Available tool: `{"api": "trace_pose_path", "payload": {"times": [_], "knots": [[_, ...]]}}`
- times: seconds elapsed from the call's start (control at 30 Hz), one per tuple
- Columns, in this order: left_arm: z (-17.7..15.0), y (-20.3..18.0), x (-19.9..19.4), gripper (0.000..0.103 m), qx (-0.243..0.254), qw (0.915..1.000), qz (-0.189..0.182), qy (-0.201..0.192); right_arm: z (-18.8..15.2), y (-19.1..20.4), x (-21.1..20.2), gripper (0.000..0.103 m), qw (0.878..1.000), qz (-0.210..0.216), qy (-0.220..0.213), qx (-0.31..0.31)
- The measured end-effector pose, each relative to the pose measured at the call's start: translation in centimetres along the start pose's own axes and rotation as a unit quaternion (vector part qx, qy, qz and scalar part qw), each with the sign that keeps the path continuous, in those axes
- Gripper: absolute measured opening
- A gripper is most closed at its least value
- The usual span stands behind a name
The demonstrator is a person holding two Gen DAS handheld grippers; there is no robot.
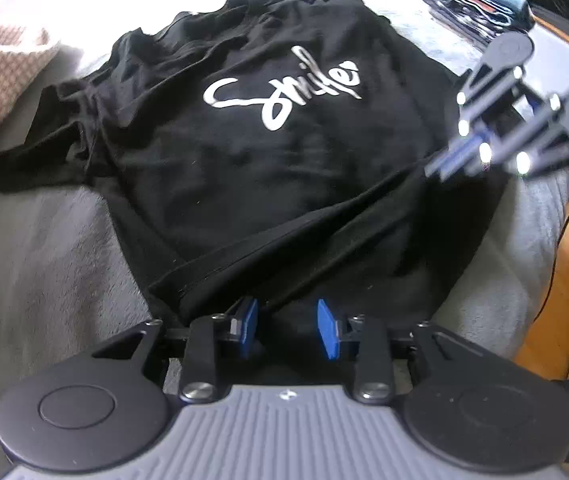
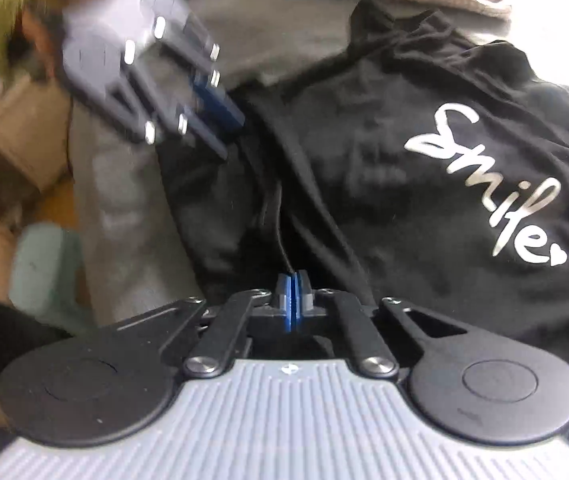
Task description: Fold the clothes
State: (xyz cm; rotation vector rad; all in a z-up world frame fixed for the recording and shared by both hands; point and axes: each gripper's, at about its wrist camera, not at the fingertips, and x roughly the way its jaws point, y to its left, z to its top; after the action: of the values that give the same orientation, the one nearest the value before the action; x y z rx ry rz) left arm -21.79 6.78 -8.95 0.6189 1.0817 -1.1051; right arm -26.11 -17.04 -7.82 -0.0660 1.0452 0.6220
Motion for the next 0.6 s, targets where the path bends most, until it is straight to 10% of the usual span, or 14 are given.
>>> {"api": "trace_pose_path", "payload": {"times": [0.27,0.5,0.6], "knots": [[-0.8,2.7,-2.0,0.036,-0.157,0.9865,-0.048,-0.005,1.2,-3.9,0.6,0.0,0.991,0.024,-0.047,0.126],[-3.7,3.9,-2.2,0.038,-0.407,0.8912,-0.2,0.004,-0.2,2.8,-2.2,0.0,0.997,0.063,0.0,0.05],[-4.3,3.1,-1.7,0.046,-0.447,0.8666,-0.223,0.01,-1.0,6.4,-2.6,0.0,0.997,0.072,0.032,0.0]]}}
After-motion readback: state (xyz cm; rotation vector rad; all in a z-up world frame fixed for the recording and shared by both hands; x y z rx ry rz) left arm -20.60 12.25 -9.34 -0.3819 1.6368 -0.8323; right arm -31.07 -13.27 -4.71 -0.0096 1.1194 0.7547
